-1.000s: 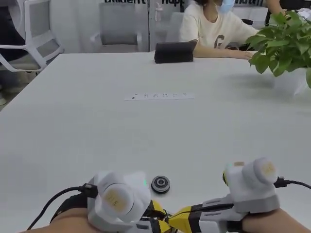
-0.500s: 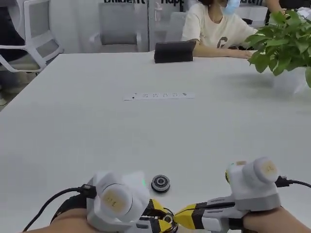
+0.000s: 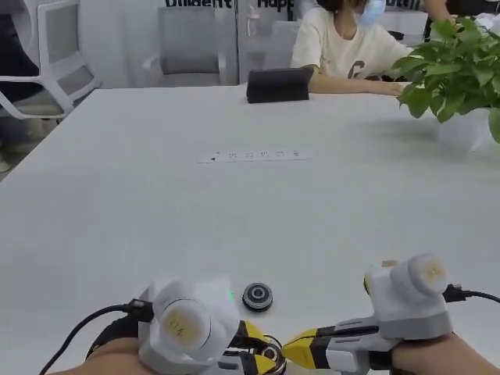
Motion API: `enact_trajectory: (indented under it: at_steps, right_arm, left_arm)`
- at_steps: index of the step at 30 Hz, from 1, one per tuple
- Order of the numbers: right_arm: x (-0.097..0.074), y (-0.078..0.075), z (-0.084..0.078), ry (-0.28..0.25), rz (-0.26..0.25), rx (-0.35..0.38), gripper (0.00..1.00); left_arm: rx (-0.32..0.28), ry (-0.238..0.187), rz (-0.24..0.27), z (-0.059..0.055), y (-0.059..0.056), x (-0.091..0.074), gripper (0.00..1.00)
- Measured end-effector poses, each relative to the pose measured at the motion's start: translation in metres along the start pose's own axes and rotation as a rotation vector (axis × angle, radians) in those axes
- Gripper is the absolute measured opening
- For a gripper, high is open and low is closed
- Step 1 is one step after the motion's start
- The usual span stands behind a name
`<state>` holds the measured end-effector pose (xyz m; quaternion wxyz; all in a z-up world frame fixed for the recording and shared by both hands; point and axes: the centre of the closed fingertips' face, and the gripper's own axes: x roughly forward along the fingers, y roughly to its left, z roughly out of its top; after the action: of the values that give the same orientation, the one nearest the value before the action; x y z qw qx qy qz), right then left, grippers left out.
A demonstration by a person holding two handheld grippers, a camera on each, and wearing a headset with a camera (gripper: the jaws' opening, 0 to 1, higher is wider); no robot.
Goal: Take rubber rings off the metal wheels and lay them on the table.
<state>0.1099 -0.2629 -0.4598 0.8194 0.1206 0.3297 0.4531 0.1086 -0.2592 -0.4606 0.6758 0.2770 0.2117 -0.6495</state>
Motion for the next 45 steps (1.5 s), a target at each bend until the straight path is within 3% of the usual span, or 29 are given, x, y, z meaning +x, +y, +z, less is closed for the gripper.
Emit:
enact_trajectory:
  at_steps: [18, 25, 45]
  right_arm:
    - [-0.003, 0.003, 0.003, -0.018, 0.008, 0.008, 0.00]
    - [-0.004, 0.005, 0.005, -0.025, 0.019, 0.005, 0.00]
    - [-0.006, 0.016, 0.020, -0.050, 0.051, -0.023, 0.00]
  left_arm:
    - [-0.017, -0.025, -0.033, 0.008, -0.007, -0.011, 0.19]
    - [-0.049, -0.056, -0.033, 0.015, -0.007, -0.021, 0.24]
    - [-0.134, -0.108, 0.018, 0.027, -0.001, -0.054, 0.42]
